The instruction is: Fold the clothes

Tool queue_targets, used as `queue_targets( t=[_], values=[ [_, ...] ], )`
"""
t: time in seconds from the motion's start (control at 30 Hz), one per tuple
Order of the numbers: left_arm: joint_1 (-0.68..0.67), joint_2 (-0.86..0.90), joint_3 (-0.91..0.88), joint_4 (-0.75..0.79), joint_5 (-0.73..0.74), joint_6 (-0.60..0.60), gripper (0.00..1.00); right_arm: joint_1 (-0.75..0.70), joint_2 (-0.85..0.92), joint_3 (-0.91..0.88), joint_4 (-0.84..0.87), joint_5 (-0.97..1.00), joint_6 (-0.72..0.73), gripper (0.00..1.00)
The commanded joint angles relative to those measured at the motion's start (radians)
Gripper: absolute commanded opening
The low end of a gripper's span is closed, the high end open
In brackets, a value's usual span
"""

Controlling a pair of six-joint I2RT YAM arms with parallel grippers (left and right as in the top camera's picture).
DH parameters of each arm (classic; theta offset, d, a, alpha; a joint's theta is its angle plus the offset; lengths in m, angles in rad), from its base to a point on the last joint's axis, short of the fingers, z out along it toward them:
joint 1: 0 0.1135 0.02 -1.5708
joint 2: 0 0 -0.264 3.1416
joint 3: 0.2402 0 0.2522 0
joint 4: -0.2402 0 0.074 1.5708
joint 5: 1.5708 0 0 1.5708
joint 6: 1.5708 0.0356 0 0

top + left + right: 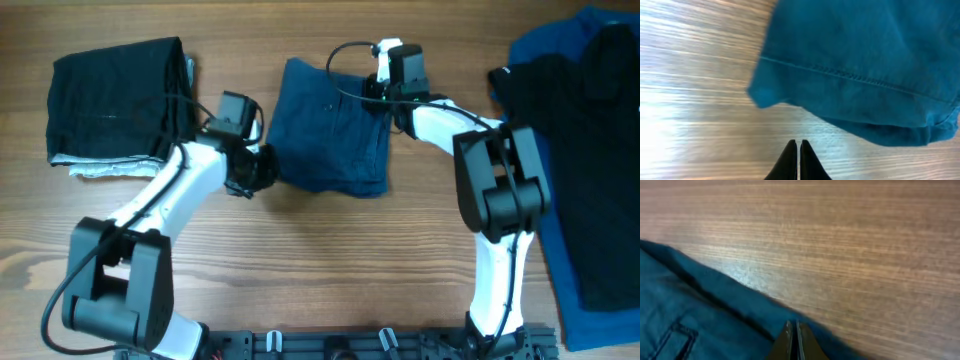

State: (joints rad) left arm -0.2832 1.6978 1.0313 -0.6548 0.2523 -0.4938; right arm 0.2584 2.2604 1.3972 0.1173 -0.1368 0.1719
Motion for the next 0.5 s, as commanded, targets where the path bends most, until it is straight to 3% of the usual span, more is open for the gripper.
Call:
queue_targets(
  t=[0.0, 0.13, 0.33, 0.47],
  values=[
    [-0.03, 0.008, -0.084, 0.161, 0.005, -0.091, 0.04, 0.002, 0.017, 0.0, -0.041, 0.004, 0.014, 0.04],
    [-0.035, 0.075, -0.122, 0.273, 0.0, -0.155, 0.04, 0.002, 0.013, 0.0, -0.163, -0.02, 0.014, 0.04],
    [-0.033, 0.227, -0.122, 0.439, -0.005, -0.155, 0.04, 0.002, 0.013, 0.0, -0.396, -0.02, 0.014, 0.04],
    [-0.032, 0.227, -0.121, 0.548, -0.105, -0.141, 0.04, 0.002, 0.011, 0.0, -0.617, -0.026, 0.055, 0.04]
  ],
)
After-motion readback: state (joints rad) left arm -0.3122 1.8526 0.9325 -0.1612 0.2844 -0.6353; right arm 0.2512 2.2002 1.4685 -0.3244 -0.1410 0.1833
